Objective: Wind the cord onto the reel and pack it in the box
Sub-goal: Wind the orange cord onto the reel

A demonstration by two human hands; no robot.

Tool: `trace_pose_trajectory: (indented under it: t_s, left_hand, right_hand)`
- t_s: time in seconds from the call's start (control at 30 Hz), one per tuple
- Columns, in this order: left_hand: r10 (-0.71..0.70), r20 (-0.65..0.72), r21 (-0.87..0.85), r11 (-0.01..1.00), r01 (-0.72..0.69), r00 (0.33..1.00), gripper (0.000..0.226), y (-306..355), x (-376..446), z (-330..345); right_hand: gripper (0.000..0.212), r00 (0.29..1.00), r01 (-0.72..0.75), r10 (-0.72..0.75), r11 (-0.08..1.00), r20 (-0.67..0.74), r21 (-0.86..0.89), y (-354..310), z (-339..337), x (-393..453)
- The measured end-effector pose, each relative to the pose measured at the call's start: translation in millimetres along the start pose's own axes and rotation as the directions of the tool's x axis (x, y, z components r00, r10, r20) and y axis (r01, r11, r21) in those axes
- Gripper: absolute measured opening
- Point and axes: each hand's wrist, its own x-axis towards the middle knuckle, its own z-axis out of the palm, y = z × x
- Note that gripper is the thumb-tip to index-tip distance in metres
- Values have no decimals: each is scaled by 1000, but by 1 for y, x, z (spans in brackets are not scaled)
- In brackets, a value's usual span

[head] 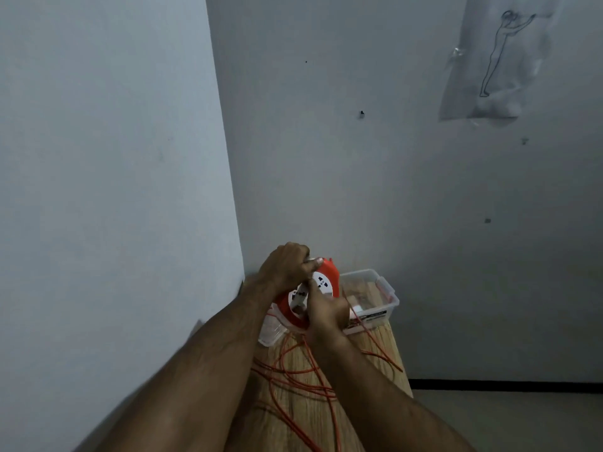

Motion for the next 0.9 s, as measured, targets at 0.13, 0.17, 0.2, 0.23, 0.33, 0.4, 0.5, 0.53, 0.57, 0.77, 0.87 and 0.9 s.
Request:
trace_pose_trajectory:
  t_s: [0.13, 0.17, 0.2, 0.23, 0.33, 0.4, 0.5, 0.53, 0.57, 0.77, 0.87, 0.9]
  left_hand:
    - [-1, 31, -33, 999, 2, 1000, 46, -4, -3, 1]
    - [-7, 27, -45, 999, 8, 1000, 47, -7, -3, -1]
    - [-16, 22, -60, 998, 17, 1000, 48, -10, -2, -4]
    - [-22, 19, -75, 997, 23, 1000, 49, -13, -2, -6]
    - [-25, 34, -95, 995, 28, 999, 49, -16, -3, -11]
    - [-16, 42, -103, 994, 20, 999, 47, -17, -2, -11]
    - [-6, 60, -106, 994, 12, 998, 46, -17, -1, -10]
    - [-3, 66, -112, 994, 10, 998, 46, -16, -1, -10]
    - [1, 73, -122, 993, 8, 997, 46, -15, -2, -10]
    - [22, 101, -117, 993, -10, 995, 45, -10, -2, -9]
    - [22, 100, -107, 994, -11, 995, 45, -11, -2, -8]
    - [22, 95, -99, 995, -12, 995, 46, -11, -2, -8]
  right_hand:
    - [69, 976, -202, 187, 968, 108, 147, -8, 0, 2]
    - [56, 988, -99, 90, 993, 128, 62, -8, -4, 1]
    - [38, 986, 112, -102, 991, 130, -70, -8, -9, 0]
    - [23, 912, 406, -378, 888, 161, -215, -8, -16, 0]
    - [22, 218, 952, -818, 58, 533, -301, -7, -36, 16]
    - [41, -89, 904, -588, -387, 804, -183, -5, -44, 33]
    - [61, -132, 773, -289, -629, 948, -84, -15, -53, 46]
    - [65, -102, 754, -256, -650, 961, -92, -19, -55, 47]
    - [68, -75, 739, -242, -665, 967, -109, -22, -56, 47]
    - [60, -153, 659, -286, -743, 946, -118, -21, -54, 49]
    - [66, -149, 667, -371, -722, 917, -184, -18, -49, 52]
    - [69, -126, 689, -404, -693, 906, -213, -17, -47, 51]
